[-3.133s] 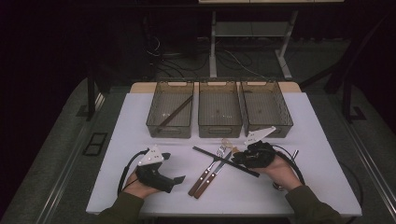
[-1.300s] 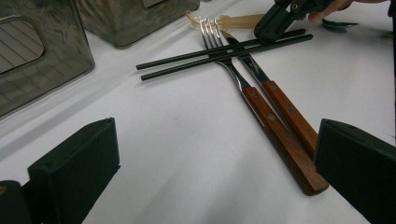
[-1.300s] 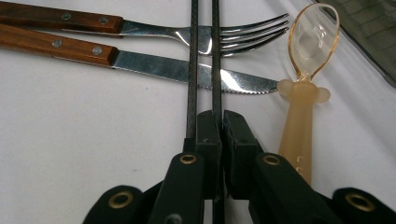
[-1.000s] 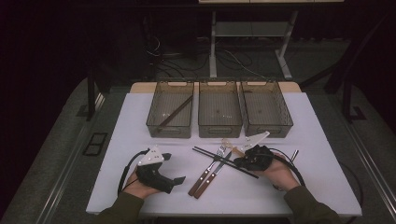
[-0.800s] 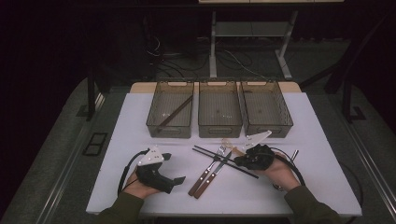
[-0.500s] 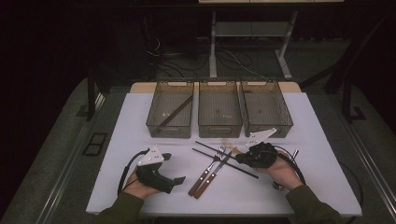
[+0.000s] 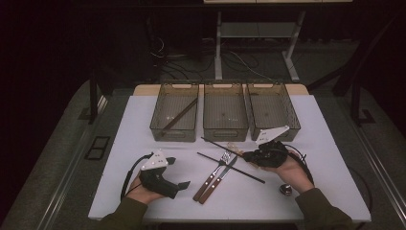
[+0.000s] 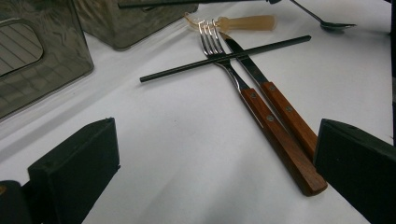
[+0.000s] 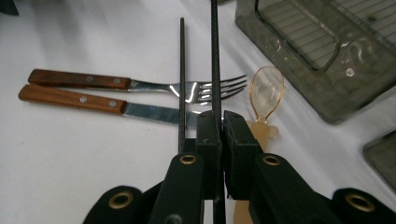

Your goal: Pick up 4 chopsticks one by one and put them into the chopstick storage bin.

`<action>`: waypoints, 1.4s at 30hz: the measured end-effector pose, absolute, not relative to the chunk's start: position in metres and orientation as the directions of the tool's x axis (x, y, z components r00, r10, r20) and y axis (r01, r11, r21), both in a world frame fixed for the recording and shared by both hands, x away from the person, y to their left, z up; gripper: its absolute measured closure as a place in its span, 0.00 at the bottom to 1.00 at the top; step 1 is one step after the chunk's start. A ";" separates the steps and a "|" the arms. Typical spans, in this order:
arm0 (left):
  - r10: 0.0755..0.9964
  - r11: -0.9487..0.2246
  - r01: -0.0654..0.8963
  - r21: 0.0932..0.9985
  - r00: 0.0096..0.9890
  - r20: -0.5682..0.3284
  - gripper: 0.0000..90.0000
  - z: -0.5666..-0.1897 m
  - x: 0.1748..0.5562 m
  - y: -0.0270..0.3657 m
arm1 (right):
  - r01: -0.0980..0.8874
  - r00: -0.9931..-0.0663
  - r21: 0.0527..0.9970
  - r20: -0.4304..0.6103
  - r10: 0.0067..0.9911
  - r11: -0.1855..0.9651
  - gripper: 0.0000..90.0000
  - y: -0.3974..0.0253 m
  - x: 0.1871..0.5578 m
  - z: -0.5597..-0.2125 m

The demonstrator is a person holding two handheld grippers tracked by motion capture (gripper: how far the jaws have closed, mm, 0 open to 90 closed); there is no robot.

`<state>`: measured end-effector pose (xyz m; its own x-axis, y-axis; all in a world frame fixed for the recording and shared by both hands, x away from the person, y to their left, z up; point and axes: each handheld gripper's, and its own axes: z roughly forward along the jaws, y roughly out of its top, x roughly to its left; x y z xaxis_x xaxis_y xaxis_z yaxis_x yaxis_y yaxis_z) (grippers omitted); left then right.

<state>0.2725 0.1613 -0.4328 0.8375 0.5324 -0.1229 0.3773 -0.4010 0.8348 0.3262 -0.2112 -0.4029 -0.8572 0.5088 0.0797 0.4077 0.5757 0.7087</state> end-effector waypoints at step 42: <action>0.527 -0.392 0.368 0.843 0.841 -0.122 0.00 -0.433 0.272 0.162 | 0.437 -0.791 0.767 0.079 0.607 0.470 0.95 -0.154 0.398 -0.348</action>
